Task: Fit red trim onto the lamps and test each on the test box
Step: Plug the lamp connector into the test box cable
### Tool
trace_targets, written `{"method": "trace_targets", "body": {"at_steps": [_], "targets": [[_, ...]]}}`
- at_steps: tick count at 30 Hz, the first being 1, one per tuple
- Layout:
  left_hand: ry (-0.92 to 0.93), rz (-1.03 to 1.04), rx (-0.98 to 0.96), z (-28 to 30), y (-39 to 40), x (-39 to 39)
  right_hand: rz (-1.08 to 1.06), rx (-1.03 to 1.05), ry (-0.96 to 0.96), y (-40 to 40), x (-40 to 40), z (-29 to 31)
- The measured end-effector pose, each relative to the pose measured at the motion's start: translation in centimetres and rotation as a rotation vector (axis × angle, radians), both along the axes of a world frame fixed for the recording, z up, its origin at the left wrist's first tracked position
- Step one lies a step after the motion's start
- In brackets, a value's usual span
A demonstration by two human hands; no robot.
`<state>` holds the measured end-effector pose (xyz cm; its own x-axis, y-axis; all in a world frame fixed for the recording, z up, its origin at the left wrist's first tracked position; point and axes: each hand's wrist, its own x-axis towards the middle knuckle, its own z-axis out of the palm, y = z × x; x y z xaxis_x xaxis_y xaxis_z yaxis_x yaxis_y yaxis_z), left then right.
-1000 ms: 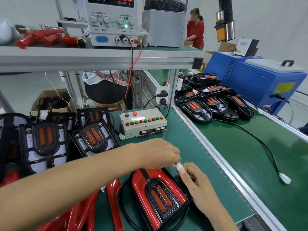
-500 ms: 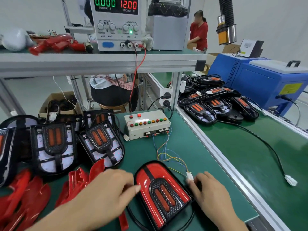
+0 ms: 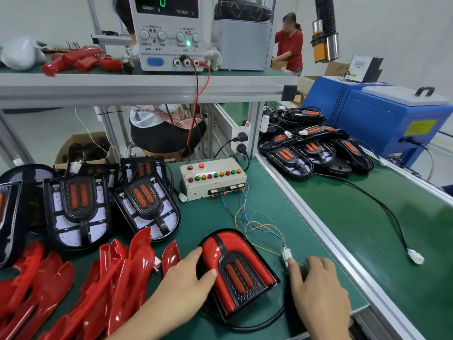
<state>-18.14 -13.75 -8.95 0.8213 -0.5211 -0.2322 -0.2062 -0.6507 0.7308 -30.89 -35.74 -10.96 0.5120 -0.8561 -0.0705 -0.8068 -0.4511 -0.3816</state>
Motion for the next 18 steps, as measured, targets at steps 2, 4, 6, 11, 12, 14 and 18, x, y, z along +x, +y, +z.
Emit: {"method": "trace_targets", "body": {"at_steps": [2, 4, 6, 11, 12, 14, 18], "targets": [[0.069, 0.050, -0.088, -0.1, -0.4, 0.2, 0.007, 0.020, -0.170, 0.3, -0.1, 0.5], [0.151, 0.108, -0.151, -0.3, -0.7, 0.3, 0.040, 0.075, -0.435, 0.7, -0.4, 0.4], [0.236, 0.167, -0.218, -0.6, -0.8, 0.5, 0.087, 0.306, -0.529, 1.0, -0.6, 0.4], [0.294, 0.227, -0.315, -2.0, -1.2, 0.4, 0.202, 0.907, -0.531, 1.5, 0.1, 0.6], [0.285, 0.234, -0.329, -2.1, -1.5, 0.4, 0.238, 0.934, -0.532, 1.4, 0.2, 0.7], [0.262, 0.248, -0.376, -2.0, -2.1, 0.5, 0.296, 0.938, -0.539, 1.1, 0.5, 0.9], [0.172, 0.236, -0.397, -1.6, -3.0, 1.6, 0.358, 0.984, -0.579, 1.3, 0.7, 1.0]]}}
